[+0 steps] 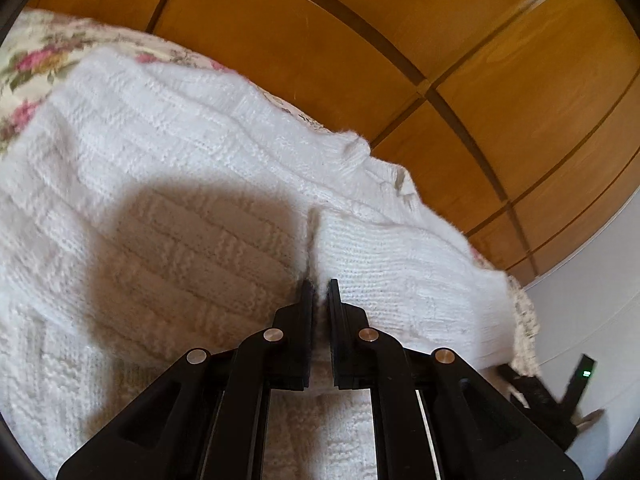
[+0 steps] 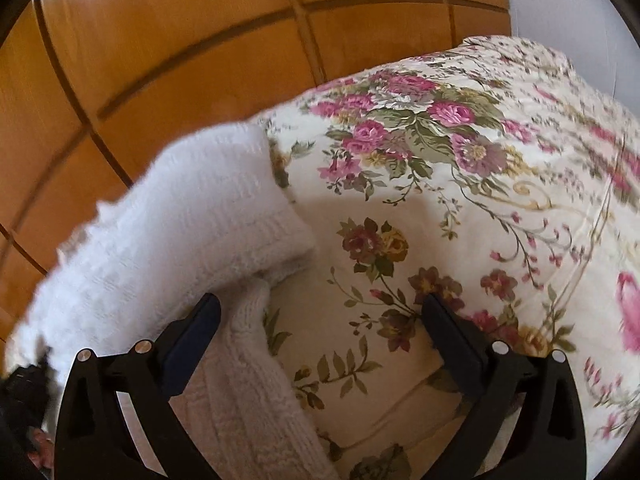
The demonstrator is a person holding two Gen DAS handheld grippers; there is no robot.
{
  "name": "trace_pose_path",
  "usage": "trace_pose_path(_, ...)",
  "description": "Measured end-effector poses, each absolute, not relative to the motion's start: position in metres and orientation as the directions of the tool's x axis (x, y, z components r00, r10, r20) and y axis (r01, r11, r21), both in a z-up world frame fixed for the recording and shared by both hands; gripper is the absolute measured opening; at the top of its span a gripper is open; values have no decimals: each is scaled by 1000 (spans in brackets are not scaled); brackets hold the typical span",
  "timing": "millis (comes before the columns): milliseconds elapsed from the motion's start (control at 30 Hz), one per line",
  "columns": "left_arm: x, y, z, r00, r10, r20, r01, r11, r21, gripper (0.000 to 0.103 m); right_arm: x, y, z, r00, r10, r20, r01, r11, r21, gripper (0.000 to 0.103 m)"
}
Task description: Fold small clothes
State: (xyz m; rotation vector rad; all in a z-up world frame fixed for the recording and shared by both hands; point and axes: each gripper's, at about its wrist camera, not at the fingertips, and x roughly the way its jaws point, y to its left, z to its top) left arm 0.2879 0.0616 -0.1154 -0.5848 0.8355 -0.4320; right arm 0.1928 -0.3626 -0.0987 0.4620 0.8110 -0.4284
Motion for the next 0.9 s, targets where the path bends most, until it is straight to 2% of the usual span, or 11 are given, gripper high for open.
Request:
trace_pose_path(100,285,60,-115,604,-567,-560,135,766,-629,6,207,-362,-97,599,-201,-775,528,826,195,101)
trace_pose_path(167,283,59,-113,612,-559,-560,138,772,-620,6,217,-366,-94,611,-194,-767,520,830,204,97)
trace_pose_path(233,283,63,-113,623,-561,-545,129,761,-636,6,222,-371,-84,626,-236,-743,533,825,186,82)
trace_pose_path(267,282,65,-113,630,-561,-537,123,755,-644,6,222,-374,-81,631,-255,-732,544,819,183,82)
trace_pose_path(367,283,70,-116,640,-561,-525,105,741,-663,5,213,-378,-74,630,-364,-686,597,792,128,82)
trace_pose_path(433,284,67,-116,638,-553,-536,108,753,-649,5,217,-377,-89,575,-375,-727,604,794,68,83)
trace_pose_path(467,285,65,-116,636,-552,-539,110,757,-645,5,222,-380,-105,538,-320,-780,594,801,81,83)
trace_pose_path(500,286,65,-117,635,-553,-540,110,756,-645,5,221,-384,-109,539,-292,-790,591,799,109,84)
trace_pose_path(700,285,67,-109,641,-555,-529,126,757,-641,5,194,-389,-100,631,-253,-733,581,781,231,98)
trace_pose_path(900,282,73,-85,681,-531,-504,159,779,-606,4,183,-389,-100,662,-221,-716,568,771,288,100)
